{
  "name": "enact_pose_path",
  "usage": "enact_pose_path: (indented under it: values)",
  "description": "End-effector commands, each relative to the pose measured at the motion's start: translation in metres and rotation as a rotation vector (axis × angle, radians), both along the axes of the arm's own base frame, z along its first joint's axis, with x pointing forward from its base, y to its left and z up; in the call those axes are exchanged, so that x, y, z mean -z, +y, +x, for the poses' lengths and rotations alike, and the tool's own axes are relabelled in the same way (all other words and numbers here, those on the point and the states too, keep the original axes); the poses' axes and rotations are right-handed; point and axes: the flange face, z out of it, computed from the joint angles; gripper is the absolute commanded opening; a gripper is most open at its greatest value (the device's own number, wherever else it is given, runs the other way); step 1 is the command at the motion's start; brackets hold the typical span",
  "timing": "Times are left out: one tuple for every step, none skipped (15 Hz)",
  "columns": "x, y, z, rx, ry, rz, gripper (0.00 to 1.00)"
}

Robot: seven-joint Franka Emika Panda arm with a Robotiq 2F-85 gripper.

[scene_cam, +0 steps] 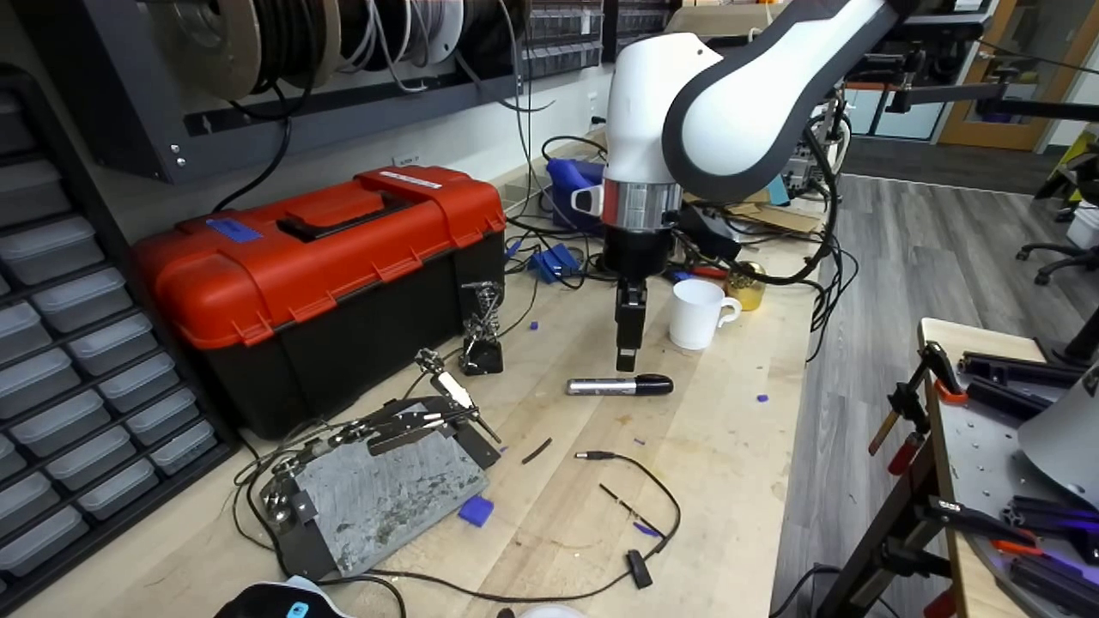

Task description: Remove the marker from the cup

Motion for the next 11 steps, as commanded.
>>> enact_pose_path:
  values:
    - [-0.0056, -0.0097, -0.0005, 0.006, -0.033, 0.016, 0.99]
    - [-0.0083, -0.0122, -0.0013, 0.009, -0.037, 0.023, 1.00]
    - [-0.0106, -0.0140, -0.0021, 0.008, -0.040, 0.023, 1.00]
    - [-0.0021, -0.0083, 0.0031, 0.011, -0.007, 0.004, 1.00]
    - [-0.0023, -0.0094, 0.0035, 0.010, -0.008, 0.004, 1.00]
    - [-0.0017, -0.0094, 0.0034, 0.010, -0.007, 0.003, 1.00]
    - [-0.0012, -0.0089, 0.0032, 0.009, -0.006, 0.004, 1.00]
    - [-0.0011, -0.0080, 0.0029, 0.007, -0.006, 0.004, 1.00]
    - [-0.0011, -0.0077, 0.0029, 0.007, -0.006, 0.004, 1.00]
    - [-0.0011, -0.0077, 0.0029, 0.006, -0.006, 0.004, 1.00]
    - [-0.0011, -0.0075, 0.0028, 0.006, -0.006, 0.004, 1.00]
